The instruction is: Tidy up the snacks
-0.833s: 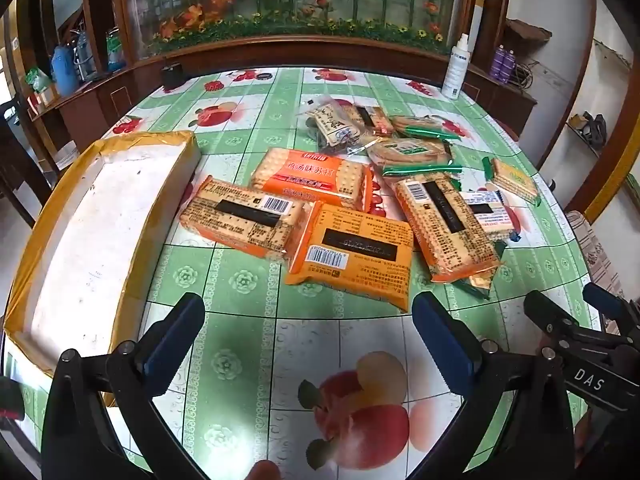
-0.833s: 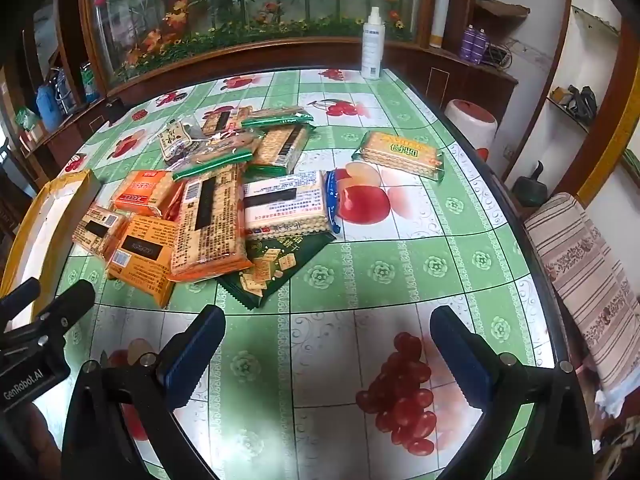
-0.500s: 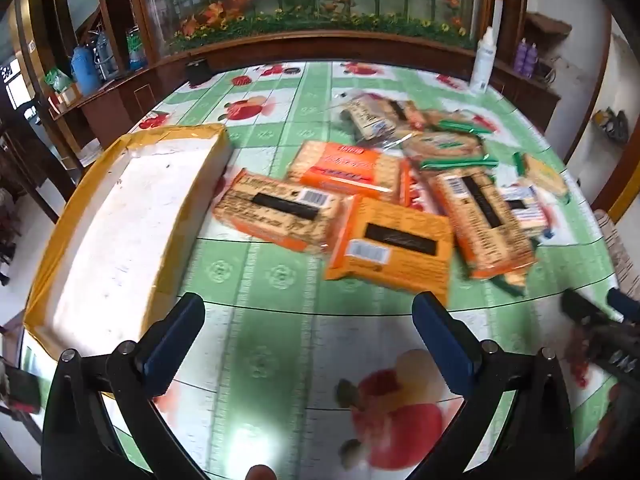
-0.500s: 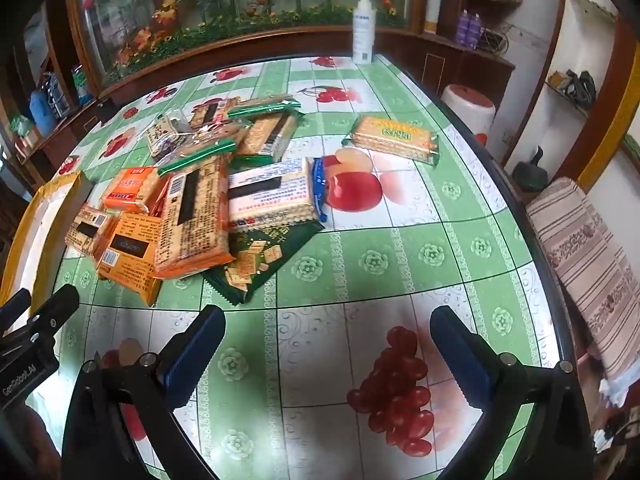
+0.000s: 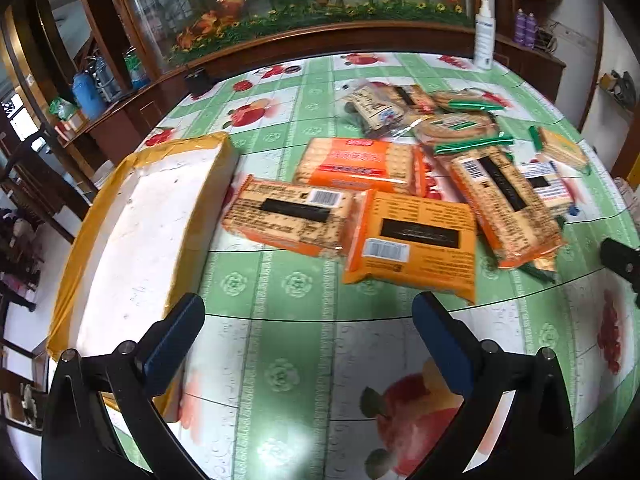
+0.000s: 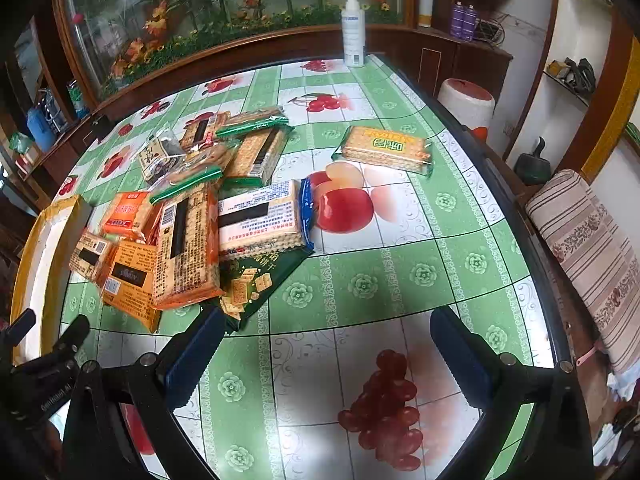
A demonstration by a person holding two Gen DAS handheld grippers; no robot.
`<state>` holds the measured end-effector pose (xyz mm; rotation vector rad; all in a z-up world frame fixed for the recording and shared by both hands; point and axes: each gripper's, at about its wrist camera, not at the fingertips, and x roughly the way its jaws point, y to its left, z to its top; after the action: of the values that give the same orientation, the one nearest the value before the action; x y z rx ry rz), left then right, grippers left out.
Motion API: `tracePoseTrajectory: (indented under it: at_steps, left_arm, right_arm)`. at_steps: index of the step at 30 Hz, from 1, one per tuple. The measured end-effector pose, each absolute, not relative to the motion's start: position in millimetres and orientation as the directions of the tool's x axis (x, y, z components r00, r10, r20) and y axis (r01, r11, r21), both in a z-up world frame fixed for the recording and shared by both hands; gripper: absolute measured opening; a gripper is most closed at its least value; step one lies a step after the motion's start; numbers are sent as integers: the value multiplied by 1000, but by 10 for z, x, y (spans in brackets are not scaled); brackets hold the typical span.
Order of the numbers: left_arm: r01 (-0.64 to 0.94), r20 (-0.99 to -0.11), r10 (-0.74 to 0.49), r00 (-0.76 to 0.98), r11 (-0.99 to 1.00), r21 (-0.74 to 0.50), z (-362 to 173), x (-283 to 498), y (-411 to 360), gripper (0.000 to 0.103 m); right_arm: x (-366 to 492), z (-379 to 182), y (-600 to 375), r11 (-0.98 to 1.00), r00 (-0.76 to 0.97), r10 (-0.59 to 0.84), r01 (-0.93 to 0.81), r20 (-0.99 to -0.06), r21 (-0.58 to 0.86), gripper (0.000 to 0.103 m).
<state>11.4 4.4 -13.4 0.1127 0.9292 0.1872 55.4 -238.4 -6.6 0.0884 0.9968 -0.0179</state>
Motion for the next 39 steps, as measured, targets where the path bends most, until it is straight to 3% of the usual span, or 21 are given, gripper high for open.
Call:
tracePoseTrajectory:
  at_steps: [20, 39]
  left_arm:
    - [-156, -745, 138, 652, 987, 46, 72, 83, 144, 103]
    - [-155, -735, 122, 667, 988, 23, 122, 39, 198, 103]
  right_arm:
    - [573, -27, -2382, 997, 551, 24, 52, -834, 63, 103]
    - [508, 32, -2239, 999, 571, 17, 28, -821, 40, 103]
